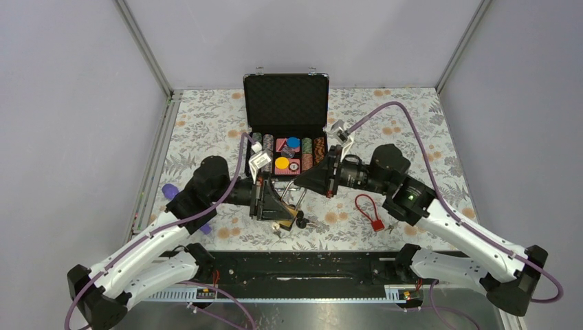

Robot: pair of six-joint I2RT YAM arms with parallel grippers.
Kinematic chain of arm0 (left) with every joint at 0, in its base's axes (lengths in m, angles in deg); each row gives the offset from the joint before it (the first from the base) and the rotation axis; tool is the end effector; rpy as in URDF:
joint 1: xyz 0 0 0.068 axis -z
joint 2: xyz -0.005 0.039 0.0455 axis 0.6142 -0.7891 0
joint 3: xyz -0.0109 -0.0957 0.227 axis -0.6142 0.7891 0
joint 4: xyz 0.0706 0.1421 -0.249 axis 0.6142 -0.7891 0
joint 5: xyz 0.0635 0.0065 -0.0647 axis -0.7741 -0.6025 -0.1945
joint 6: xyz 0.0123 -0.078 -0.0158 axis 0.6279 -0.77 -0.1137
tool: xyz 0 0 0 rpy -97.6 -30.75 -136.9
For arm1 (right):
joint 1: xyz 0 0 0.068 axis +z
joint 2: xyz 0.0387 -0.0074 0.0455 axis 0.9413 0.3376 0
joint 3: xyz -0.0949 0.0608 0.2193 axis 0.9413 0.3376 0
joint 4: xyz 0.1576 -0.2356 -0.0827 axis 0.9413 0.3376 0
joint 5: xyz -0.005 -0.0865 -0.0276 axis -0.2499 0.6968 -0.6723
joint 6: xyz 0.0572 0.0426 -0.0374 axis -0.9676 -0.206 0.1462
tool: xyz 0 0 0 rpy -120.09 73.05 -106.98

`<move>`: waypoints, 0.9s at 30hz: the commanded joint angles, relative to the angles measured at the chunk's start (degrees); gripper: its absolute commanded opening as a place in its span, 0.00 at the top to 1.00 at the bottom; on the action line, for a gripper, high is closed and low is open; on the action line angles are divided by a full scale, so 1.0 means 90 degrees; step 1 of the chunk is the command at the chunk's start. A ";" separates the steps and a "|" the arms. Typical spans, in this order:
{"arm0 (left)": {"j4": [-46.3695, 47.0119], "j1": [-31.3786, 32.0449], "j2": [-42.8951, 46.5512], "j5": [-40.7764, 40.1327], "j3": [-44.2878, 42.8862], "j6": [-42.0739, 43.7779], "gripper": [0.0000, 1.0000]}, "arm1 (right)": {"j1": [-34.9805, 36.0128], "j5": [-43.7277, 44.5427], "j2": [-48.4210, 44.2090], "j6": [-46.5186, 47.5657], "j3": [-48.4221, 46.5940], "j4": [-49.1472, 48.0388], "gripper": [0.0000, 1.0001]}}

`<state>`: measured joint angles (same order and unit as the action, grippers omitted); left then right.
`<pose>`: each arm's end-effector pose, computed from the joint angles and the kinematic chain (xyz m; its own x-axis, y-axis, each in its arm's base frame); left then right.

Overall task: Lock with the key
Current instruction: Lock the lock.

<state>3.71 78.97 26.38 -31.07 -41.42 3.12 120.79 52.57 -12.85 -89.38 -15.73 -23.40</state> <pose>0.1590 -0.2117 0.3104 -0.7012 0.0987 -0.7061 0.7103 0.0104 -0.7038 0.1680 0.2521 0.3764 -0.4060 0.1579 -0.9001 -0.8842 0.1809 0.4306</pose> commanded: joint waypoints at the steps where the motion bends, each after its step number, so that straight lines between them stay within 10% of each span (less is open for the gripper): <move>1: 0.0935 -0.0009 -0.0092 -0.1655 -0.0858 0.0256 1.00 | 0.0737 -0.0937 0.0499 -0.0170 0.0588 0.0065 1.00; 17: 0.0188 -0.0234 0.0286 -0.0604 -0.0844 0.1332 1.00 | 0.0724 0.0015 -0.0536 0.0325 0.0364 0.1405 0.98; 27: -0.0702 -0.0223 0.0557 0.0173 -0.0565 0.2511 1.00 | 0.0611 0.0182 -0.0394 0.0745 -0.0694 0.2043 0.35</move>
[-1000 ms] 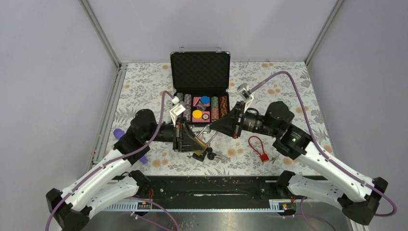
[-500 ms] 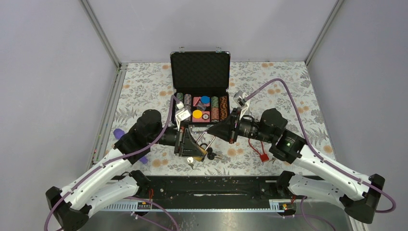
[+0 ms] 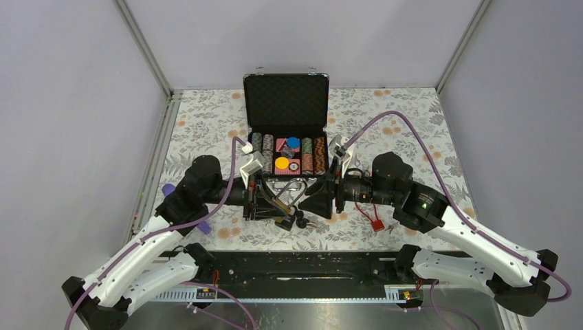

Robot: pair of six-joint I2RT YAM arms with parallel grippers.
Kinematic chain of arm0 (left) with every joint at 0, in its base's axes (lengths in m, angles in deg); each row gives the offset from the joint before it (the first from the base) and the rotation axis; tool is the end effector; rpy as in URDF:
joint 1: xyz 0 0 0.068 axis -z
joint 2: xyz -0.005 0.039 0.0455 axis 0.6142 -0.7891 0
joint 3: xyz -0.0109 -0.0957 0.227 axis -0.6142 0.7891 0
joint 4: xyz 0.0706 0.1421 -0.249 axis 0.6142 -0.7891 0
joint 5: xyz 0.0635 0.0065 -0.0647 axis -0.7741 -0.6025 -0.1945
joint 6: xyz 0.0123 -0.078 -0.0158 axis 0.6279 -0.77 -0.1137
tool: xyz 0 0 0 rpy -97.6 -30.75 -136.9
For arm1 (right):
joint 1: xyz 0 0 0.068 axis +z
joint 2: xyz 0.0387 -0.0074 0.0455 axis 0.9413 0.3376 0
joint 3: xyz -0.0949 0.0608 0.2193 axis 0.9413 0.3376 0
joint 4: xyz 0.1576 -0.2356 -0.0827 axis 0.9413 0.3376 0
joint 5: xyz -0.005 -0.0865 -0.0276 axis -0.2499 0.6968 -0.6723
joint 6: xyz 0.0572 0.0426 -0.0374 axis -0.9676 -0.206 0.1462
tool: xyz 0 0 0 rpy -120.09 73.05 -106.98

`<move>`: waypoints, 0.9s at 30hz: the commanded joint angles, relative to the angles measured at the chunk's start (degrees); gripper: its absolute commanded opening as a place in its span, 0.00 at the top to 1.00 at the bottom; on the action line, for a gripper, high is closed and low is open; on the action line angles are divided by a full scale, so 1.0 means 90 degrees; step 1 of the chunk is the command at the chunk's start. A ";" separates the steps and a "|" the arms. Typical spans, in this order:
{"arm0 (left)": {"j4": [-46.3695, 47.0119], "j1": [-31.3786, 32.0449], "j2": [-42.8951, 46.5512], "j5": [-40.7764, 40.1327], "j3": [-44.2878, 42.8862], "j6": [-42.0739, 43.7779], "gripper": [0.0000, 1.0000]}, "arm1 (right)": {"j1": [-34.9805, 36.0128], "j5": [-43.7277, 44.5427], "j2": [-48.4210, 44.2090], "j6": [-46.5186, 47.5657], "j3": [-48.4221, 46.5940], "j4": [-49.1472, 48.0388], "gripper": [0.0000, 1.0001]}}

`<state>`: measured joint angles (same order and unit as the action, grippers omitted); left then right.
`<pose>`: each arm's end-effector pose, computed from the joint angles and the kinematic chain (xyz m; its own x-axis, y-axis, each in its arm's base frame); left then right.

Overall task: Lock with the key
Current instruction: Lock the lock.

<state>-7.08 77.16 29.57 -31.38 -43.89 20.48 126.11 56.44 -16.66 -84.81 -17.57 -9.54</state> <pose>0.1533 -0.1962 0.3187 -0.5201 0.1299 -0.8441 0.8535 0.0413 -0.5195 0.1375 0.2495 0.3746 -0.4156 0.0280 -0.9091 -0.8858 0.2145 0.4116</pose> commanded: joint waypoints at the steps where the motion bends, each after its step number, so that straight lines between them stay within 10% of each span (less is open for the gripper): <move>1: 0.0494 -0.0020 0.0215 0.0256 -0.0259 0.0622 1.00 | 0.0009 -0.0297 0.0040 0.0254 -0.0540 0.0510 0.31; 9: 0.0494 0.0076 0.0178 0.0599 -0.0270 0.0723 1.00 | -0.0015 -0.0447 0.0397 0.0664 -0.0989 0.0648 0.13; 16: 0.0498 0.0206 0.0239 0.0684 -0.0240 0.0750 1.00 | -0.0158 -0.0876 0.0852 0.0896 -0.1419 0.0921 0.20; 23: 0.0485 0.0222 0.0273 0.0649 -0.0244 0.0741 0.95 | -0.0169 -0.1370 0.1147 0.1069 -0.1681 0.1133 0.82; 27: 0.0743 0.0218 0.0398 0.0453 -0.0173 0.0512 0.43 | -0.0177 -0.1082 0.0842 0.0755 -0.1395 0.0576 1.00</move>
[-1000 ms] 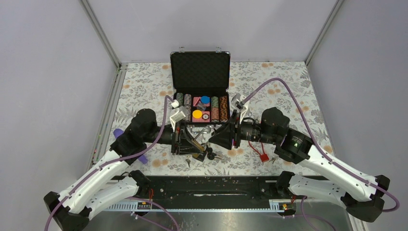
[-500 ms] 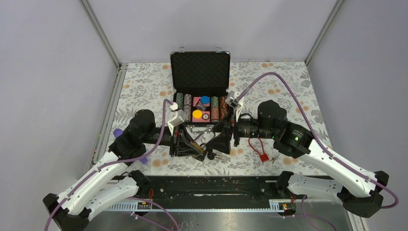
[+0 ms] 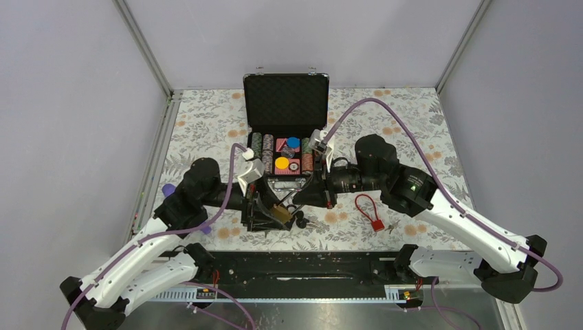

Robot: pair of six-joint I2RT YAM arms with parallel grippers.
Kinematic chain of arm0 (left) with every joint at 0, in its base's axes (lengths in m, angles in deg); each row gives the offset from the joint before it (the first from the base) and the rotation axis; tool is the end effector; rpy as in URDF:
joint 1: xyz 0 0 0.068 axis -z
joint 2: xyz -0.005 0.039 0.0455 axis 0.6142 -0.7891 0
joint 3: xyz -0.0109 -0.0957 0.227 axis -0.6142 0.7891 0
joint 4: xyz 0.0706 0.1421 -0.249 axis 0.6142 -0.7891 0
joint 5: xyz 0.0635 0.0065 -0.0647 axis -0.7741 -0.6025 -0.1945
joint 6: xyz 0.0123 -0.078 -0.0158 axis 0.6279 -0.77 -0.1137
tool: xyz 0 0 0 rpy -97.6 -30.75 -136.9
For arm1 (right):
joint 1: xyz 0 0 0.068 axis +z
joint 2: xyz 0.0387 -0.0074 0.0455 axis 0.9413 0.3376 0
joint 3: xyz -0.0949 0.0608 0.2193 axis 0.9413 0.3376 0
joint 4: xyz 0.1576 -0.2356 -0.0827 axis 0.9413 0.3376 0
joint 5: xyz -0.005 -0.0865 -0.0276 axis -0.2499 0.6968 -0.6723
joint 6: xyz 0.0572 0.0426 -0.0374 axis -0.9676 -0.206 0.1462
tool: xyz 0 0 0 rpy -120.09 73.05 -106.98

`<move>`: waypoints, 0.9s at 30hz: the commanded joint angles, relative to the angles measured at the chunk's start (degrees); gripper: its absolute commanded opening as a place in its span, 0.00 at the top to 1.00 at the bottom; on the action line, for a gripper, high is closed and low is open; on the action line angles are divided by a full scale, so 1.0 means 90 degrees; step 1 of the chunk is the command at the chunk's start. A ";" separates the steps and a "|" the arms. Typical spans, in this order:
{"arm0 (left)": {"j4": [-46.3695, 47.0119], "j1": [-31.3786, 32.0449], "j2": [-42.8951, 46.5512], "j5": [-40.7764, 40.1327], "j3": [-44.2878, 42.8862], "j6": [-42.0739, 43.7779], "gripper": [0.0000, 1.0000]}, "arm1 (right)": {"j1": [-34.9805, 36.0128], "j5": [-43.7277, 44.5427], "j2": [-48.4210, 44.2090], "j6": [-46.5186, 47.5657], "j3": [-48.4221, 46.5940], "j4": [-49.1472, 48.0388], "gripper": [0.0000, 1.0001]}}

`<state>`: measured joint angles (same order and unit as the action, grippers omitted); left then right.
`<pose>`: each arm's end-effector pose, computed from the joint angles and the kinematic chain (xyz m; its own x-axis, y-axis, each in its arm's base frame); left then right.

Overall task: Lock with the key
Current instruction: Lock the lock.

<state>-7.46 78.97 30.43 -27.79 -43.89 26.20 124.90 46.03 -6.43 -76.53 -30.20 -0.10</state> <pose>0.1403 -0.1985 0.3220 -0.4208 0.1592 -0.8931 0.8985 -0.0622 -0.4345 0.1471 0.2720 0.3937 -0.3570 -0.1366 -0.9241 -0.9333 0.0942 0.3466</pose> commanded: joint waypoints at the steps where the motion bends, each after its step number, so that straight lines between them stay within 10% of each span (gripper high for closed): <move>1: 0.1069 0.0024 0.0380 -0.0040 -0.0075 -0.0315 0.34 | -0.0045 0.0266 -0.0439 -0.0307 0.0148 -0.0725 1.00; 15: 0.5920 0.0049 0.0137 -0.1595 0.1132 -0.3571 0.19 | -0.0059 0.1828 -0.2123 -0.1545 0.1338 -0.3389 1.00; 27: 0.7845 0.0236 -0.0259 -0.2471 0.1497 -0.4255 0.48 | -0.0064 0.2297 -0.2239 -0.2214 0.1594 -0.3927 1.00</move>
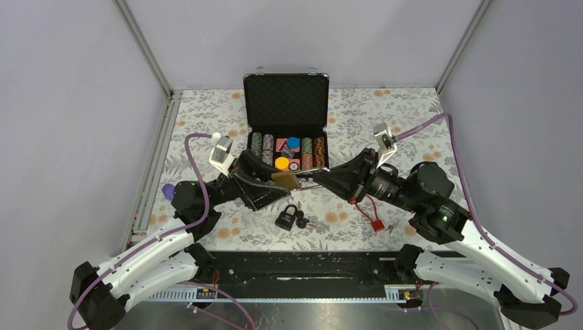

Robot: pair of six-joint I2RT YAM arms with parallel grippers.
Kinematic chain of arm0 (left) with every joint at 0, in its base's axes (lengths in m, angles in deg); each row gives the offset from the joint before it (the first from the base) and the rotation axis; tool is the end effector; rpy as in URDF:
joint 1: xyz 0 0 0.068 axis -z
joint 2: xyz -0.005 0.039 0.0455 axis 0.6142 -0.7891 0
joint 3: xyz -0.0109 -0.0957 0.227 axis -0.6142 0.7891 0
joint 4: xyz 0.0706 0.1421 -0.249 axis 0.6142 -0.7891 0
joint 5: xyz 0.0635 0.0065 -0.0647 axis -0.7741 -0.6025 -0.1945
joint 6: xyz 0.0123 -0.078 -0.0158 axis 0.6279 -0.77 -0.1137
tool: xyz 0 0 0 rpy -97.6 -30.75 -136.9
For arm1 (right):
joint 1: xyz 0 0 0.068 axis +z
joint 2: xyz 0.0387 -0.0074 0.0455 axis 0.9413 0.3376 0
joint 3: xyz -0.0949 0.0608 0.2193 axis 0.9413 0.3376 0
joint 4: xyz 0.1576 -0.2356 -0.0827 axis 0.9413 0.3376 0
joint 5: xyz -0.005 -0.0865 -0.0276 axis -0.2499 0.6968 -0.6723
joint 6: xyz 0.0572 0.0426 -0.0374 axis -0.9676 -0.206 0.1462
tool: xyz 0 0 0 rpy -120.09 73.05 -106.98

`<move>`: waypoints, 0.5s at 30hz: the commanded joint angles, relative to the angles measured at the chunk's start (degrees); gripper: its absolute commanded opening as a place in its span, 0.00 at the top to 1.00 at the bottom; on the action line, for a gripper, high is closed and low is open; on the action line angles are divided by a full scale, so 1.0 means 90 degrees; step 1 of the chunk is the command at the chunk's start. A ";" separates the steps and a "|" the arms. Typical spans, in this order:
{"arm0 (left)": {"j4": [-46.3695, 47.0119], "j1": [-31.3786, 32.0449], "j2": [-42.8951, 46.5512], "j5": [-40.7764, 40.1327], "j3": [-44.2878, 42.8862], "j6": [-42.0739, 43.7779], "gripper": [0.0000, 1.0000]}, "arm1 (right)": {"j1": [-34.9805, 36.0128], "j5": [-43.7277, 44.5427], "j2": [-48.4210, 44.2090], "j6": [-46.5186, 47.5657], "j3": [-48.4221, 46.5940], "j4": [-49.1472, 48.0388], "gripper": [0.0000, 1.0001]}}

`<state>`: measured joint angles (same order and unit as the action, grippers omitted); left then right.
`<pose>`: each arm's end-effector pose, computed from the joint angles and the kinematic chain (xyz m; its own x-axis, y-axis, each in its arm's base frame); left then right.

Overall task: Lock with the key
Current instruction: Lock the lock.

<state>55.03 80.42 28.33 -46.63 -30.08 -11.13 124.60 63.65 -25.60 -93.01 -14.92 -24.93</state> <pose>0.1537 -0.1975 0.3464 -0.4759 -0.4366 -0.7634 0.8757 -0.1545 -0.4576 0.1265 0.2072 0.4314 -0.3269 0.3991 -0.8566 -0.8867 0.1841 0.4242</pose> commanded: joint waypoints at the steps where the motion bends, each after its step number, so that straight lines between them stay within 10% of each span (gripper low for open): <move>1: 0.0873 0.0100 -0.0034 -0.0383 -0.0053 -0.0086 0.54 | -0.0030 0.0409 -0.0111 -0.0438 -0.0085 -0.1174 1.00; 8: 0.0505 0.0145 -0.0015 -0.0477 -0.0100 0.0149 0.69 | -0.0029 0.0587 -0.0145 -0.0562 -0.0067 -0.1179 1.00; 12: 0.0270 0.0139 0.0095 -0.0619 -0.0154 0.0303 1.00 | -0.0029 0.0570 -0.0125 -0.0521 -0.0106 -0.0924 0.98; 15: -0.0267 0.0139 0.0220 -0.0711 -0.0309 0.0535 1.00 | -0.0030 0.0368 -0.0146 -0.0065 -0.0163 -0.0491 0.58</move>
<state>55.34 81.42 28.46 -50.79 -30.10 -9.45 124.60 65.95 -25.62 -96.92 -14.64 -26.15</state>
